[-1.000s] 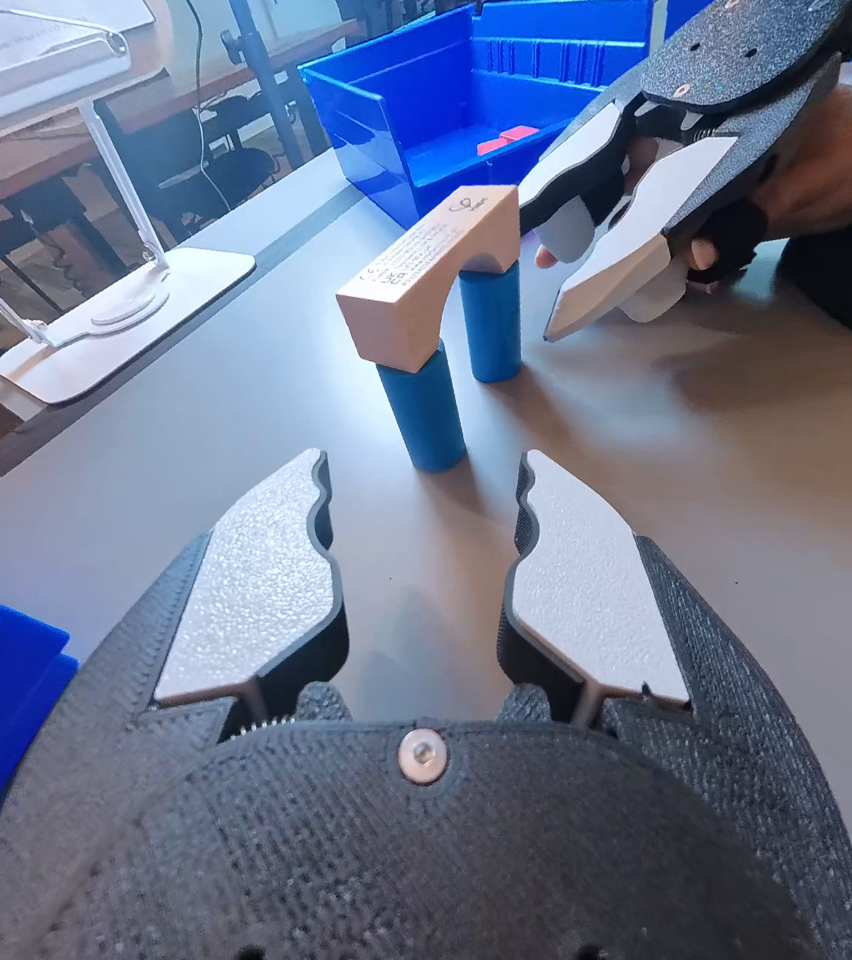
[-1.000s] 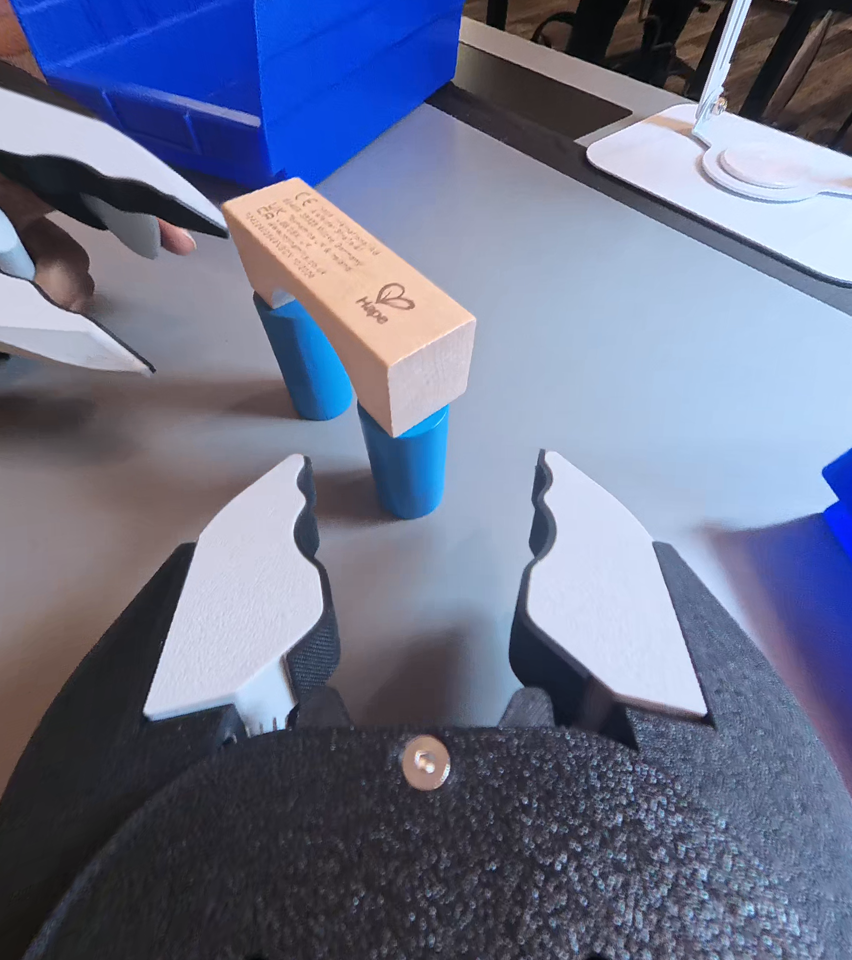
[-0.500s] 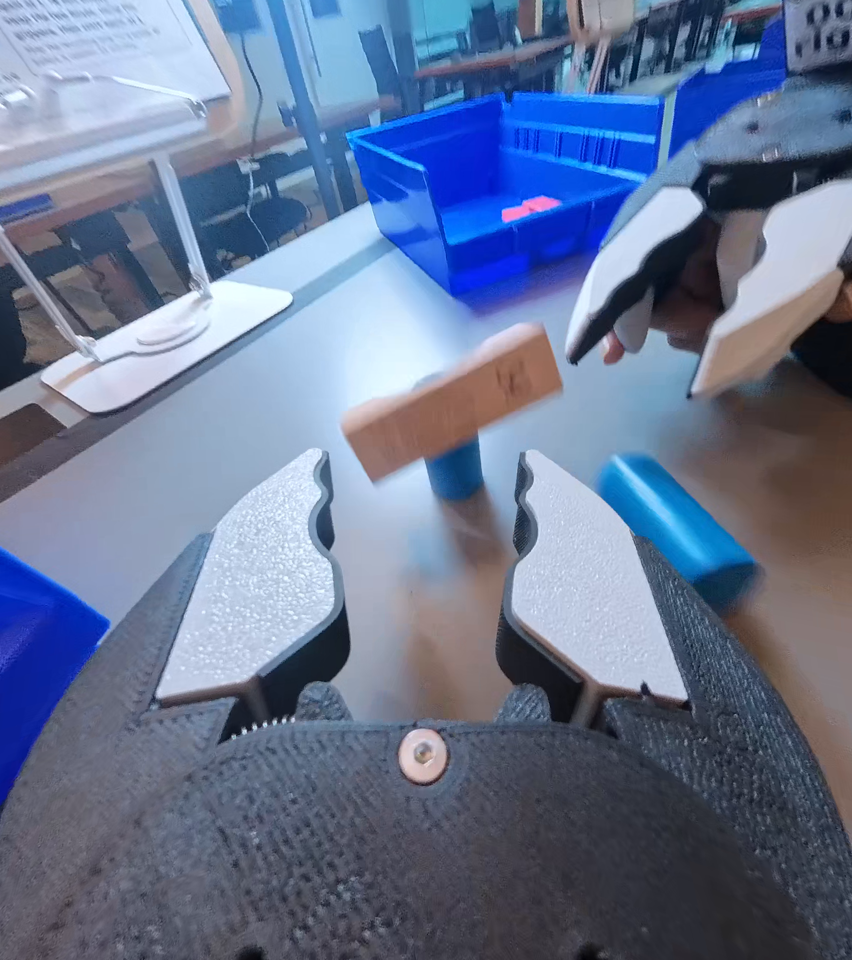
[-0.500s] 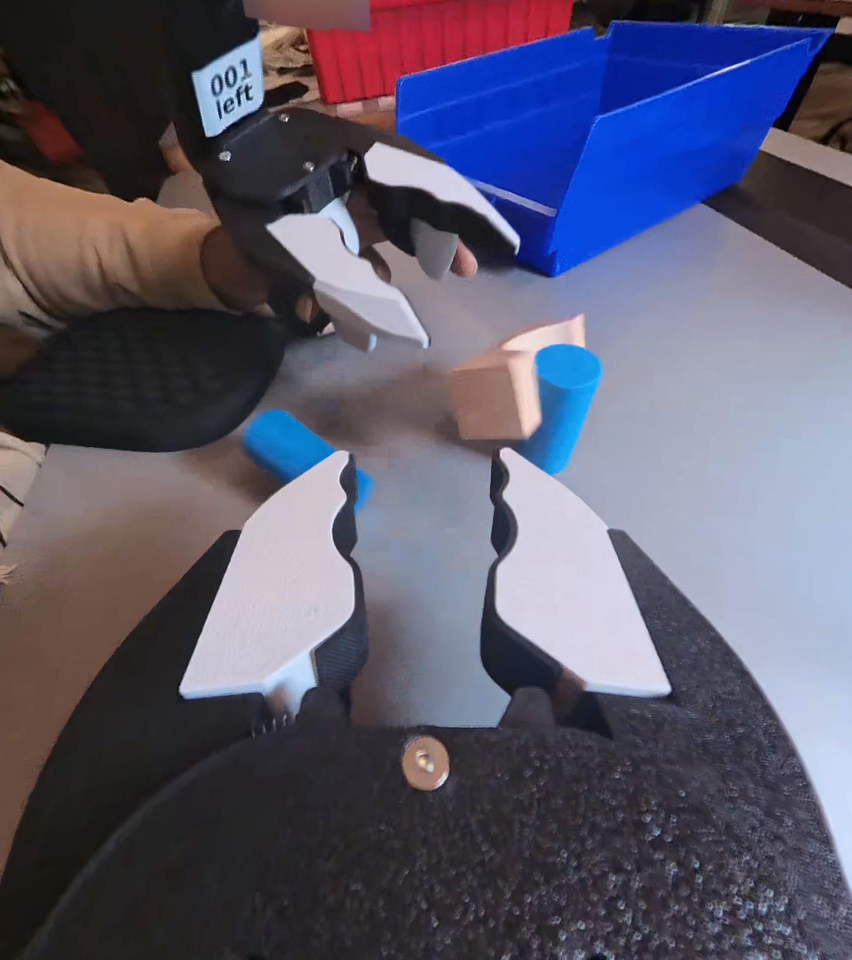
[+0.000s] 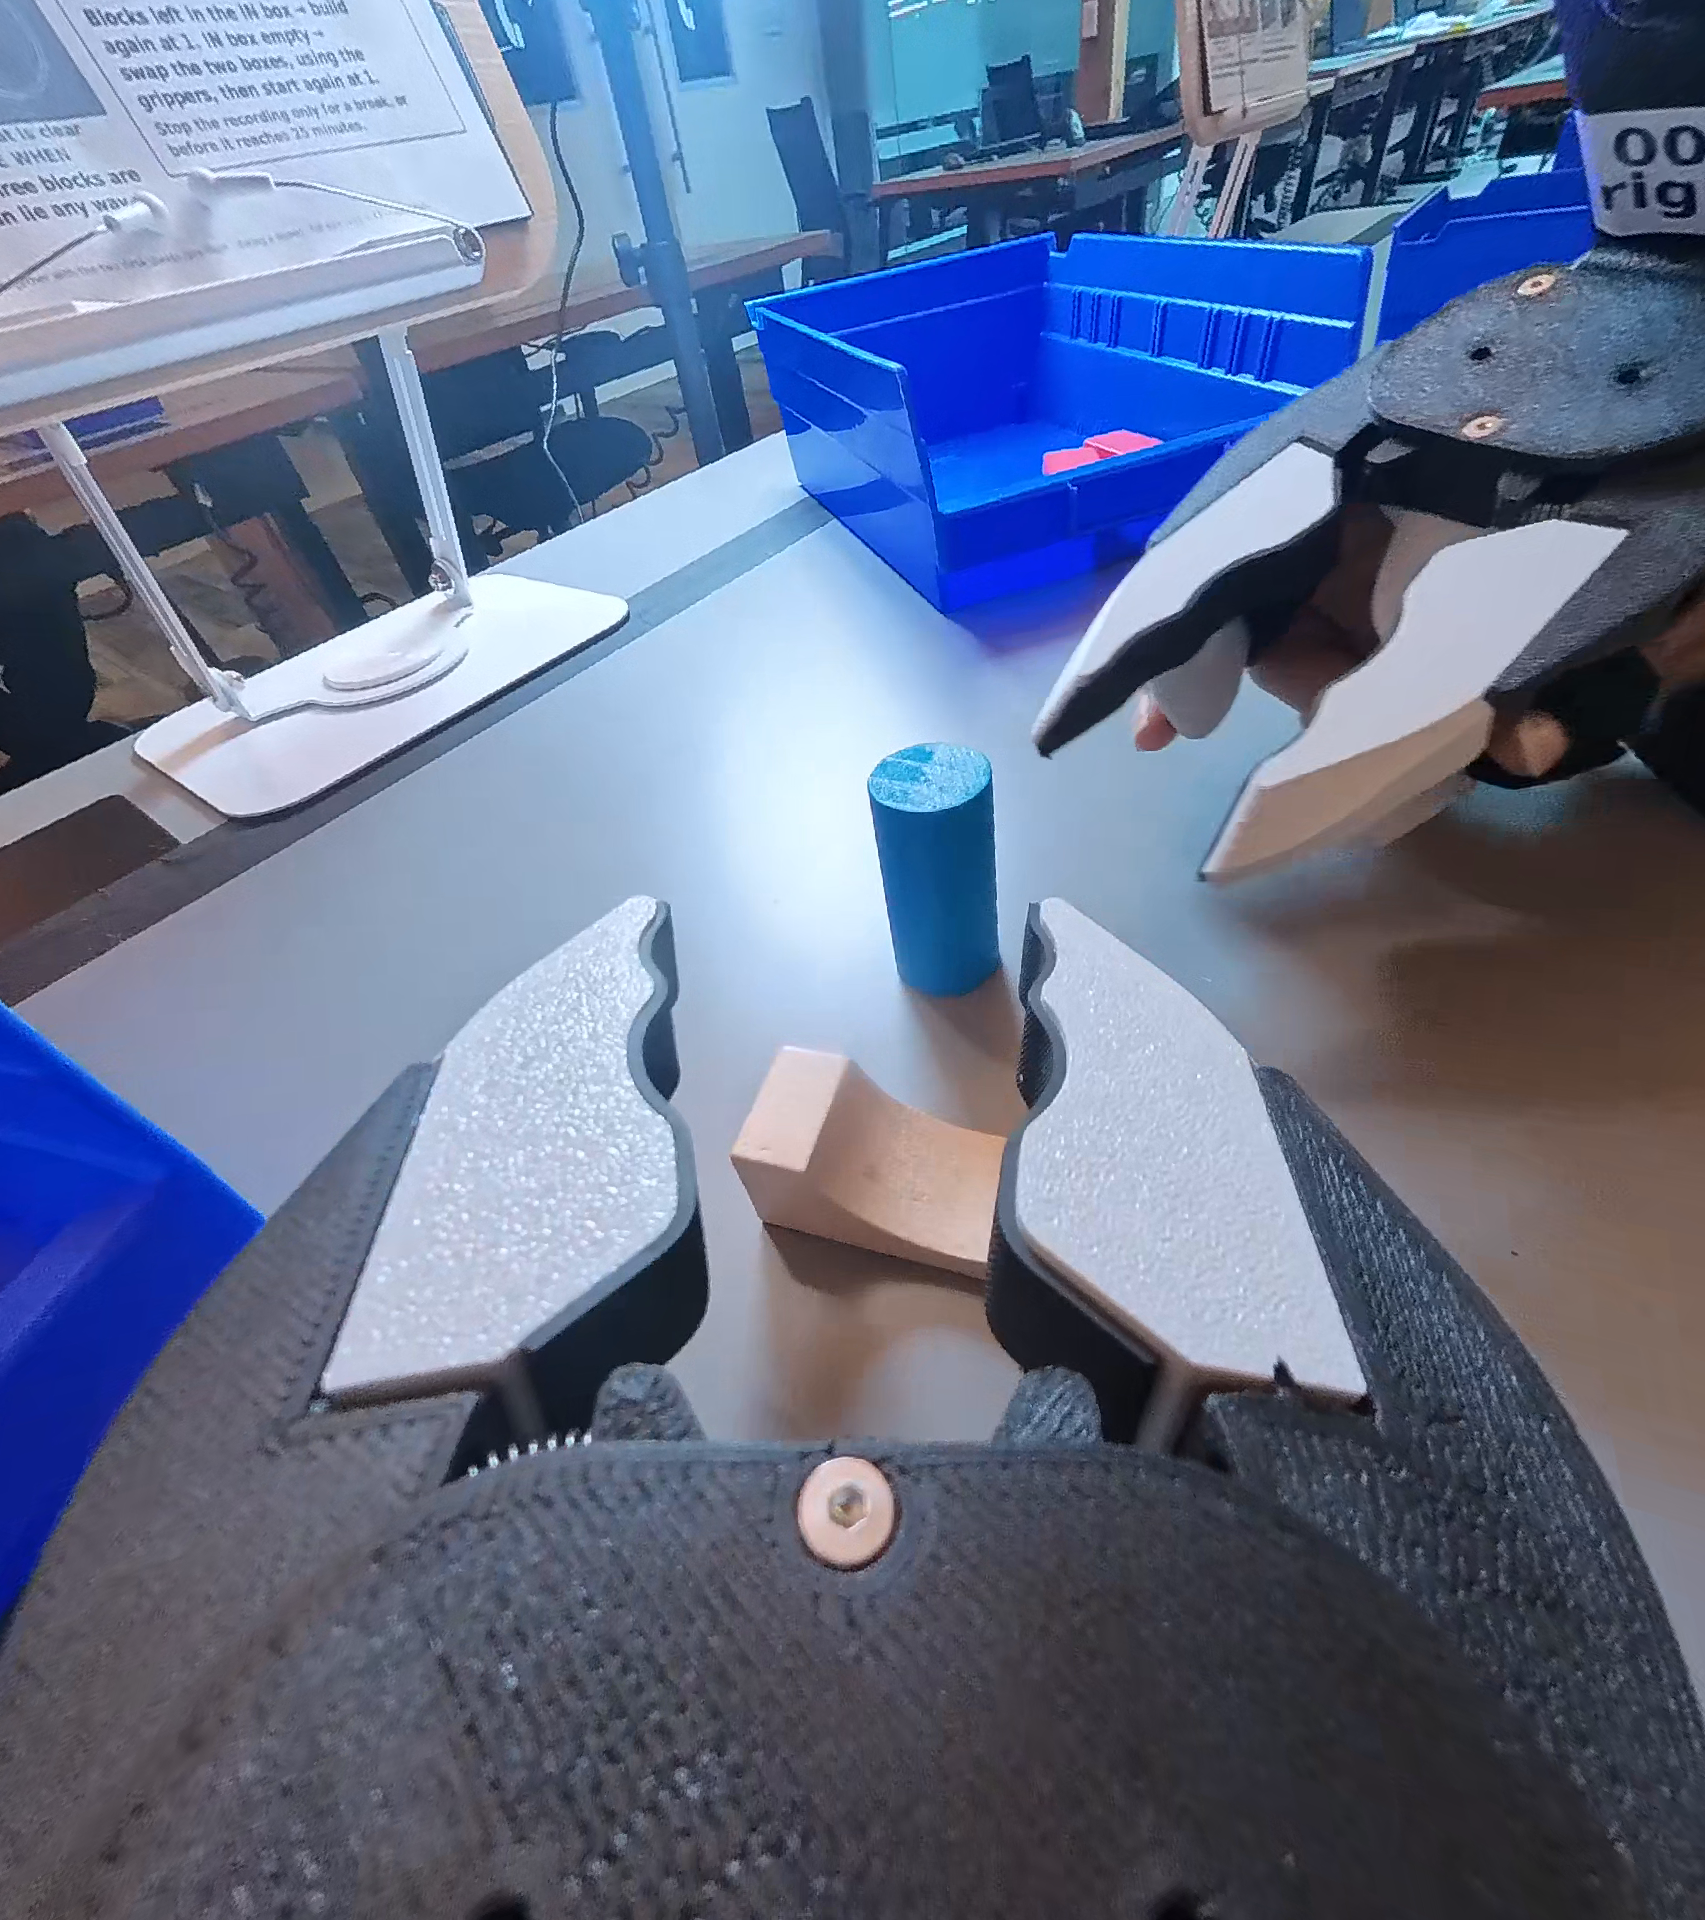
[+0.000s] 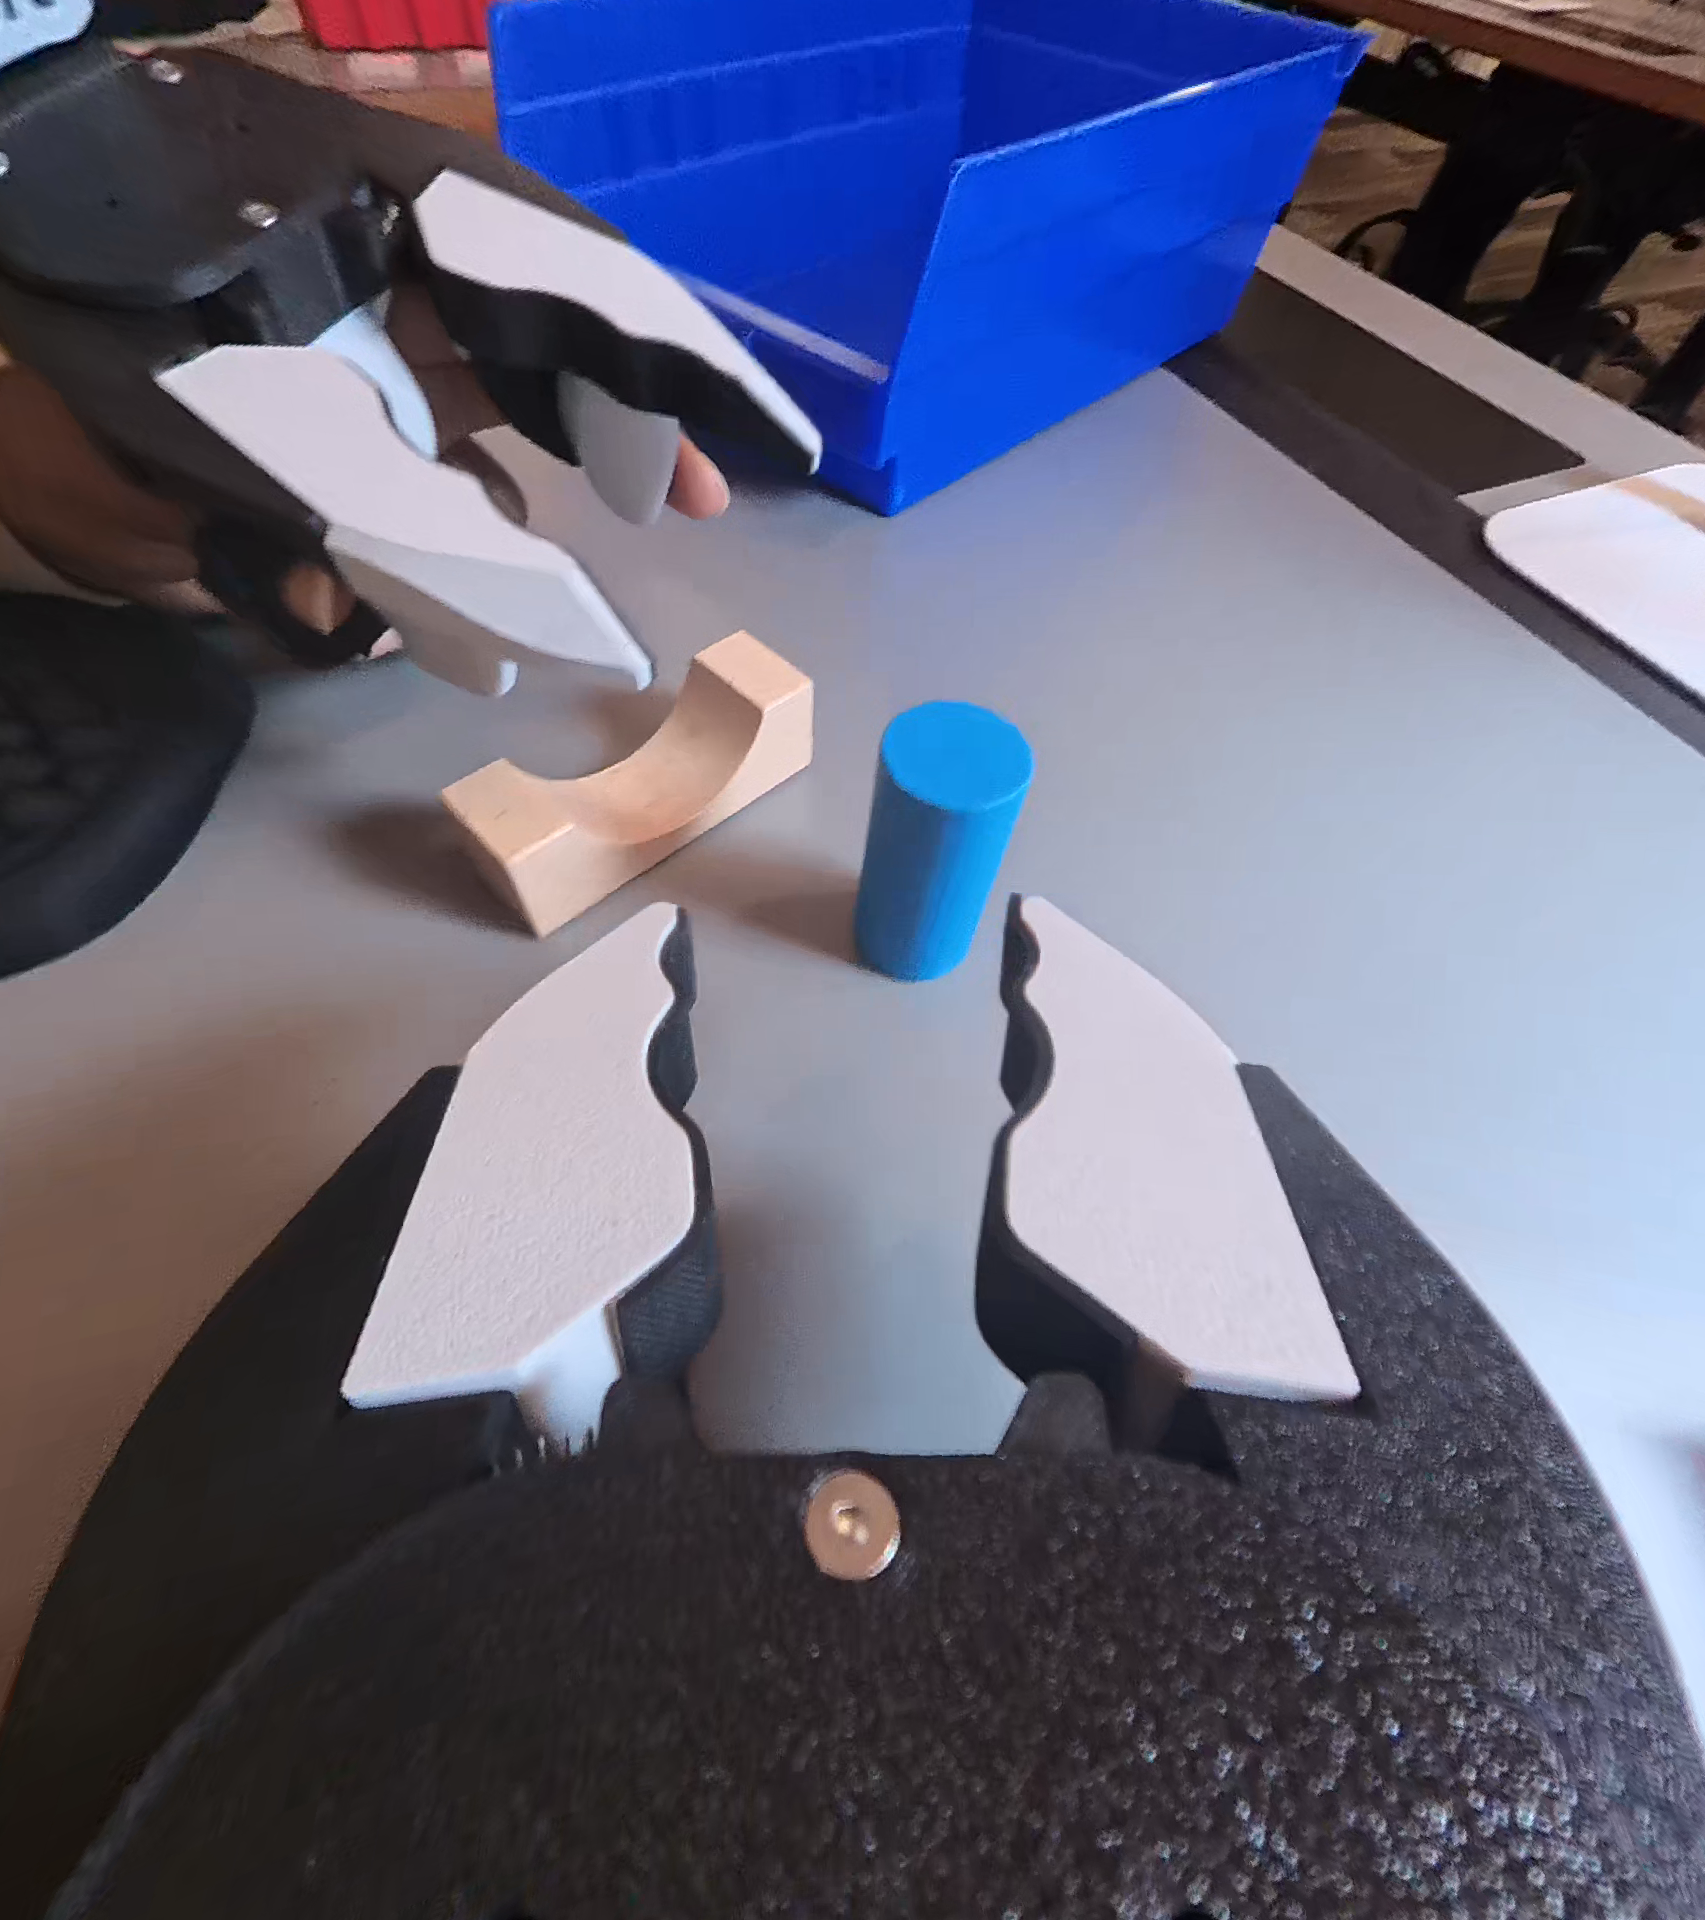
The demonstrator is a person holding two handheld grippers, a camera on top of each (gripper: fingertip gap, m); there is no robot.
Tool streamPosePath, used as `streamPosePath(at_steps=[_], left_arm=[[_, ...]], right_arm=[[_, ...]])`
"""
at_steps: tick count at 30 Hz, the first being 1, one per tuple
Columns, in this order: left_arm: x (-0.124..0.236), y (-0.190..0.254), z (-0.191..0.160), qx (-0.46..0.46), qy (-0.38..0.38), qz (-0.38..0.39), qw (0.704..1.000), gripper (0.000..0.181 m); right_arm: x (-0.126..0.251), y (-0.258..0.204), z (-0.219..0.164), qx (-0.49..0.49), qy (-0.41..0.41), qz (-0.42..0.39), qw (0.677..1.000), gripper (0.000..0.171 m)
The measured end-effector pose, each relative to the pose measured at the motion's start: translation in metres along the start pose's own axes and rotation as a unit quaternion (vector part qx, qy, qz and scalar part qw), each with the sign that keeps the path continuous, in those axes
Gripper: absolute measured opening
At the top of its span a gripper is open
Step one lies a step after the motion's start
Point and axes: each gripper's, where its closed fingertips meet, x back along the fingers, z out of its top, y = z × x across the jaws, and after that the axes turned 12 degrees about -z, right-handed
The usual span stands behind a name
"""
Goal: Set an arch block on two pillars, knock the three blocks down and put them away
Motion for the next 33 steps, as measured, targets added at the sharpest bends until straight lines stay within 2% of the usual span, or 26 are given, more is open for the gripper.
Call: streamPosePath(at_steps=[4,7,9,13,17,30,33], left_arm=[[0.0,0.0,-0.001,0.0,-0.003,0.0,1.0,0.064],[0.0,0.0,-0.001,-0.004,-0.004,-0.001,1.0,0.064],[0.0,0.001,-0.001,-0.008,-0.005,-0.002,1.0,0.064],[-0.002,0.004,-0.003,-0.017,-0.012,-0.006,1.0,0.063],[-0.002,0.005,-0.004,-0.018,-0.014,-0.007,1.0,0.063],[-0.001,0.003,-0.004,-0.016,-0.015,-0.005,1.0,0.062],[0.0,0.001,-0.004,-0.005,-0.011,-0.007,1.0,0.062]], right_arm=[[-0.022,0.008,0.015,-0.002,0.009,-0.02,1.0,0.061],[-0.036,0.037,0.017,-0.026,-0.011,-0.093,0.995,0.054],[-0.032,0.062,0.018,-0.069,0.0,-0.137,0.988,0.048],[-0.014,0.101,0.009,-0.144,0.005,-0.184,0.972,0.046],[-0.008,0.109,0.005,-0.156,0.01,-0.186,0.97,0.046],[-0.012,0.096,0.001,-0.148,0.001,-0.164,0.975,0.046],[-0.011,0.081,0.008,-0.143,0.016,-0.124,0.982,0.043]])
